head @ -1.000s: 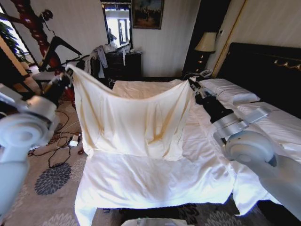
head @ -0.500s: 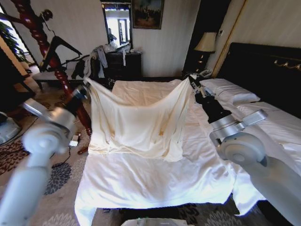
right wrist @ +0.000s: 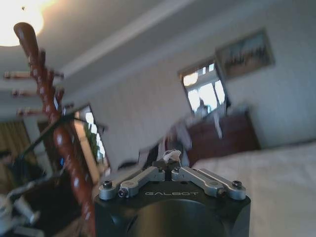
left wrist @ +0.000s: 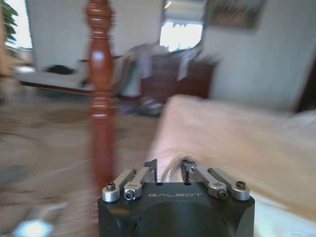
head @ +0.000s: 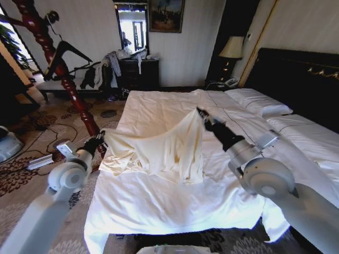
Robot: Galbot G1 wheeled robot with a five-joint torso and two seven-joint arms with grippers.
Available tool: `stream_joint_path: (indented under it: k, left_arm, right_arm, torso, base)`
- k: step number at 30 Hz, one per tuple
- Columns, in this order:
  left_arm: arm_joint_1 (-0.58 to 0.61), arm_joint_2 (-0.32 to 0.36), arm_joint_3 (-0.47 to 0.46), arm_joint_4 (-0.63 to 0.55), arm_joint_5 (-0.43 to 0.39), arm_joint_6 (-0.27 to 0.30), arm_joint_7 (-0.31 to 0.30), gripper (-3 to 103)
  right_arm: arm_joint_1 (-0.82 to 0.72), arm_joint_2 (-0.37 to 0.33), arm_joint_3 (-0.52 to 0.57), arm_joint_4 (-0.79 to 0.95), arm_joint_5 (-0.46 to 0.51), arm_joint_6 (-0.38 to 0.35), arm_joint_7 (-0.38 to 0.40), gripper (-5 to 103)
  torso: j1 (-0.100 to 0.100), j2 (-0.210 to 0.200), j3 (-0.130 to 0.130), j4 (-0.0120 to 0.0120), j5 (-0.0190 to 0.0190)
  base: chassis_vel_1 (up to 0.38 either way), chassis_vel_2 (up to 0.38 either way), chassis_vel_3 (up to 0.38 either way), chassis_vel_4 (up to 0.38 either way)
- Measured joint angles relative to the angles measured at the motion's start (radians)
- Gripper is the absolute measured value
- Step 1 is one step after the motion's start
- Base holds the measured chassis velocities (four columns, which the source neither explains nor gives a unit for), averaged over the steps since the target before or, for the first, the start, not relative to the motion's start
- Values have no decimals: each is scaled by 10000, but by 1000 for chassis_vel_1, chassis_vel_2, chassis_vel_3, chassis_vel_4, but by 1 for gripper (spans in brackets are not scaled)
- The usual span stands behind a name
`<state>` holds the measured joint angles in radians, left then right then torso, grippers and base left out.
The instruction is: Pick up the clothes from the bed and hang them on the clothes hanger.
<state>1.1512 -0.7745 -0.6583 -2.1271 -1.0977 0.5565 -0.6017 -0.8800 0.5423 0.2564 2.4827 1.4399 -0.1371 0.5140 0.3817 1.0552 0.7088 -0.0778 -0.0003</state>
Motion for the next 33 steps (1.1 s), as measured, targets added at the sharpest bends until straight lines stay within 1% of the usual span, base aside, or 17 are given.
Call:
stream_joint_path:
  k: [2, 3, 5, 6, 9, 10, 11, 12, 16, 17, 18, 20, 23, 25, 27, 29, 33]
  left_arm:
    - [77, 351, -184, -169, -124, 668, -660, 38]
    - [132, 502, -305, -256, -330, 927, -691, 43]
    - [324, 572, -679, -311, -1318, 1105, 593, 48]
    - [324, 572, -679, -311, -1318, 1105, 593, 48]
    - [402, 266, -797, -350, -2709, 1261, 1217, 64]
    - [352, -5, -784, -352, -3536, 1429, 1114, 70]
    - [352, -5, -784, -352, -3536, 1429, 1114, 70]
    - [301, -131, -790, -366, -4086, 1576, 881, 70]
    - [-160, -582, -843, -271, -7407, 1853, -1459, 86]
    - [-160, -582, -843, -271, -7407, 1853, -1459, 86]
    - [-313, -617, -808, -112, -7798, 1856, -1931, 96]
    - [-535, -674, -645, 189, -8019, 1858, -2726, 98]
    - [-550, -831, -650, 472, -7364, 1855, -2341, 100]
    - [-512, -1042, -868, 492, -7693, 1847, -2081, 100]
    - [-436, -1545, -1318, 349, -8873, 1841, -2043, 100]
    - [-264, -2097, -1641, 145, -9492, 1834, -1843, 100]
    - [265, -2594, -1705, -213, -9606, 1819, -1776, 100]
  right_arm:
    - [28, 4, -121, 164, 255, -240, 227, 0]
    - [32, 31, -166, 189, 314, -311, 282, 0]
    - [47, 94, -165, 210, 338, -331, 293, 0]
    - [47, 94, -165, 210, 338, -331, 293, 0]
    - [118, 99, -24, 161, 314, -254, 239, 0]
    - [158, 111, 82, 80, 281, -175, 163, 0]
    - [158, 111, 82, 80, 281, -175, 163, 0]
    - [167, 133, 119, 44, 256, -139, 131, 0]
    - [66, 265, 147, -100, -8, -37, 53, 0]
    - [66, 265, 147, -100, -8, -37, 53, 0]
    - [3, 304, 107, -159, -130, -8, 44, 0]
    - [-27, 373, 52, -257, -241, 63, 14, 0]
    - [6, 449, 29, -359, -254, 269, -124, 0]
    - [70, 516, 22, -458, -255, 502, -315, 0]
    - [138, 609, 17, -598, -254, 853, -617, 0]
    - [168, 680, 14, -745, -248, 1195, -884, 0]
    - [131, 697, -18, -842, -299, 1341, -1013, 0]
  torso:
    - [0, -1, 0, 0, 2]
    - [0, 0, 0, 1, 3]
    - [0, -1, 0, -3, 5]
    - [0, -1, 0, -3, 5]
    - [0, 0, 0, -1, 3]
    - [0, 0, 0, -2, 0]
    - [0, 0, 0, -2, 0]
    - [0, -1, 0, -2, 2]
    - [0, 0, 0, -3, 4]
    - [0, 0, 0, -3, 4]
    - [0, 0, 0, -3, 4]
    - [1, -1, 1, -2, 5]
    - [1, 0, 0, -4, 3]
    - [1, -1, 1, 0, 1]
    - [1, -1, 0, 2, 4]
    - [1, 0, 0, -3, 4]
    - [1, -1, 0, -1, 3]
  base:
    - [0, 0, 0, 0]
    - [0, 0, 0, 0]
    - [0, 0, 0, 0]
    - [0, 0, 0, 0]
    - [0, 0, 0, 0]
    - [0, 0, 0, 0]
    - [0, 0, 0, 0]
    - [0, 0, 0, 0]
    - [0, 0, 0, 0]
    - [0, 0, 0, 0]
    - [0, 0, 0, 0]
    - [0, 0, 0, 0]
    - [0, 0, 0, 0]
    - [0, 0, 0, 0]
    - [0, 0, 0, 0]
    - [0, 0, 0, 0]
    - [0, 0, 0, 0]
